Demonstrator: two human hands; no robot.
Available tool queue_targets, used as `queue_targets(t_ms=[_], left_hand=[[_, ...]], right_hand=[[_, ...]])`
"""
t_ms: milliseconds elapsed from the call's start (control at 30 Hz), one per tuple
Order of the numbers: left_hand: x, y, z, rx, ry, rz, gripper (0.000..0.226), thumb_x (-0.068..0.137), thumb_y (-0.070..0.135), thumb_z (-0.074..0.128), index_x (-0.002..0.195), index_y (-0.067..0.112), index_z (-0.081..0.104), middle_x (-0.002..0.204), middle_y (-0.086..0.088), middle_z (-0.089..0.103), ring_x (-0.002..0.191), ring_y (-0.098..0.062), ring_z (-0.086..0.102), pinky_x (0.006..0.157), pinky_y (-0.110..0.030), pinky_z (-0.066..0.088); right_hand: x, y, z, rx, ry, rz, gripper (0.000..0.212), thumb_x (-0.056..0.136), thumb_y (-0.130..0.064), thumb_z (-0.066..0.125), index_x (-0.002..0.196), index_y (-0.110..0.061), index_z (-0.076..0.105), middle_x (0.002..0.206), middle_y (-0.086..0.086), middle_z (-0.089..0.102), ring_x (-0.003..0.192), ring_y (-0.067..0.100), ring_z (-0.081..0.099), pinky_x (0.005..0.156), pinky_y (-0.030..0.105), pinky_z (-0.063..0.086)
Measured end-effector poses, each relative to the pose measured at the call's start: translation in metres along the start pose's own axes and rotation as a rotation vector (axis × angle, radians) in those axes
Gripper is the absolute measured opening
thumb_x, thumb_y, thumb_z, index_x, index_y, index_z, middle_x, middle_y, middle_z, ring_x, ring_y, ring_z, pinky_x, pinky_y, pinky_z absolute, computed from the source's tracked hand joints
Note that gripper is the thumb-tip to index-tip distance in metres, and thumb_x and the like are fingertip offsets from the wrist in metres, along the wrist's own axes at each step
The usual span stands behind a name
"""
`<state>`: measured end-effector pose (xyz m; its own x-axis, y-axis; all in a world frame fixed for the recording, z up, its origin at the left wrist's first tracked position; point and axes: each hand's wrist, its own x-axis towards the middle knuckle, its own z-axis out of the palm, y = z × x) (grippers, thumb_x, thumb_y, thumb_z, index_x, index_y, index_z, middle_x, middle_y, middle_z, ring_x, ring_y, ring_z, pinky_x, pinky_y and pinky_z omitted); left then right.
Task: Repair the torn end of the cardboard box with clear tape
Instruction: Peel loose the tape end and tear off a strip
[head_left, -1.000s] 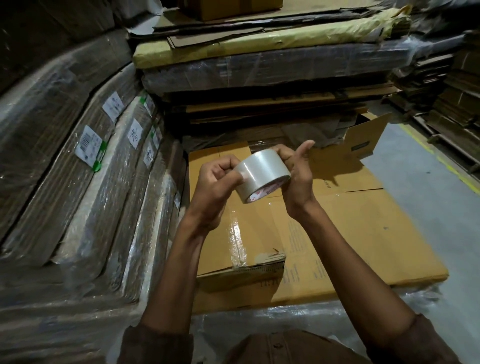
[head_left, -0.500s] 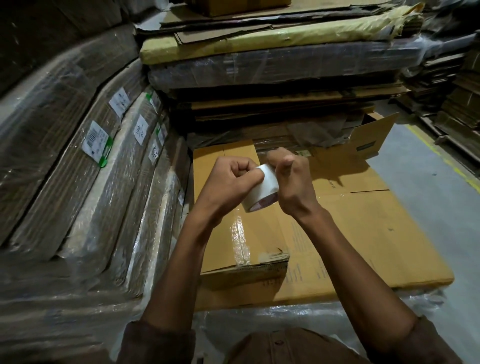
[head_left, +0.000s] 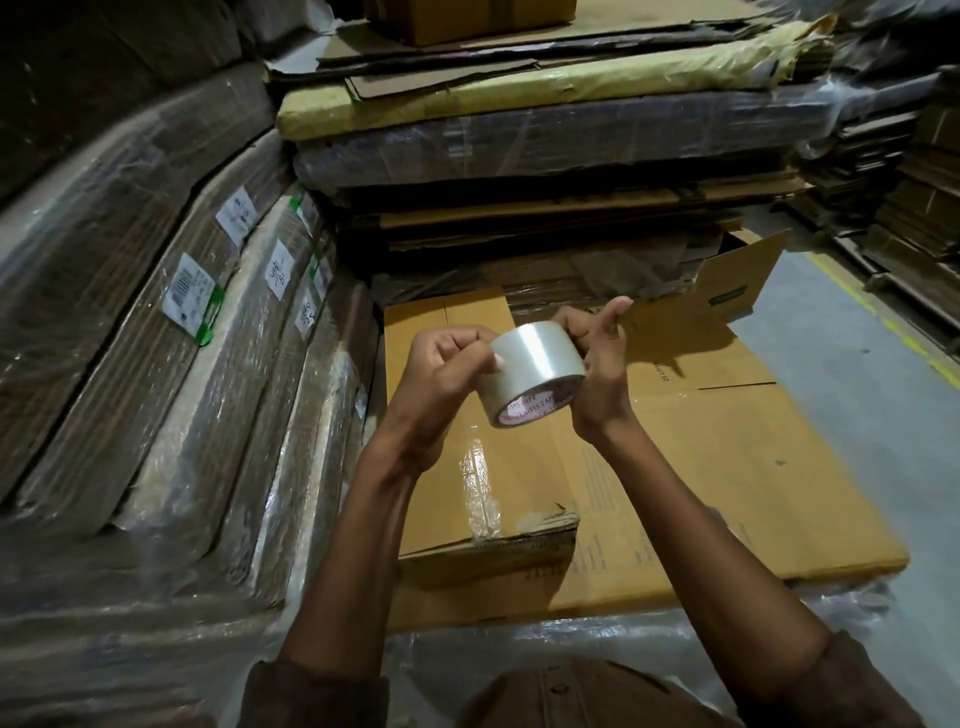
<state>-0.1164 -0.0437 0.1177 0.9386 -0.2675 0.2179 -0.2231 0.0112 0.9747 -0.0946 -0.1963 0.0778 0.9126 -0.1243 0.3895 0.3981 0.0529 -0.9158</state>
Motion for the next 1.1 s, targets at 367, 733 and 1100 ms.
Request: queue_targets(t_ms=[367, 733, 1100], left_hand=[[0.004, 0.006, 0.003, 0.315, 0.06, -0.038, 0.025, 0.074, 0.023, 0.057, 0.063, 0.002, 0.065, 0.055, 0.003, 0.054, 0.053, -0.007, 0.045, 0.048, -0.02, 0.035], [-0.001, 0.008, -0.006, 0.141, -0.102, -0.066, 0.018, 0.076, 0.009, 0.053, 0.079, 0.007, 0.071, 0.061, 0.003, 0.059, 0.06, -0.007, 0.049, 0.058, -0.022, 0.037], [-0.003, 0.004, -0.007, -0.019, -0.169, 0.028, 0.032, 0.073, 0.01, 0.061, 0.102, 0.003, 0.072, 0.084, -0.008, 0.073, 0.078, -0.017, 0.065, 0.069, -0.021, 0.051]], right_hand=[[0.002, -0.009, 0.002, -0.381, -0.172, -0.332, 0.079, 0.096, -0.072, 0.002, 0.064, -0.019, 0.05, 0.059, -0.014, 0.042, 0.054, -0.002, 0.043, 0.052, 0.016, 0.024], [0.003, -0.01, -0.001, -0.225, -0.057, -0.288, 0.091, 0.09, -0.081, 0.003, 0.07, -0.021, 0.07, 0.066, -0.003, 0.065, 0.063, 0.01, 0.063, 0.053, 0.031, 0.044], [0.008, -0.019, -0.009, 0.452, 0.0, 0.244, 0.102, 0.095, -0.071, -0.008, 0.061, -0.011, 0.068, 0.063, 0.004, 0.06, 0.062, 0.02, 0.057, 0.058, 0.024, 0.043]])
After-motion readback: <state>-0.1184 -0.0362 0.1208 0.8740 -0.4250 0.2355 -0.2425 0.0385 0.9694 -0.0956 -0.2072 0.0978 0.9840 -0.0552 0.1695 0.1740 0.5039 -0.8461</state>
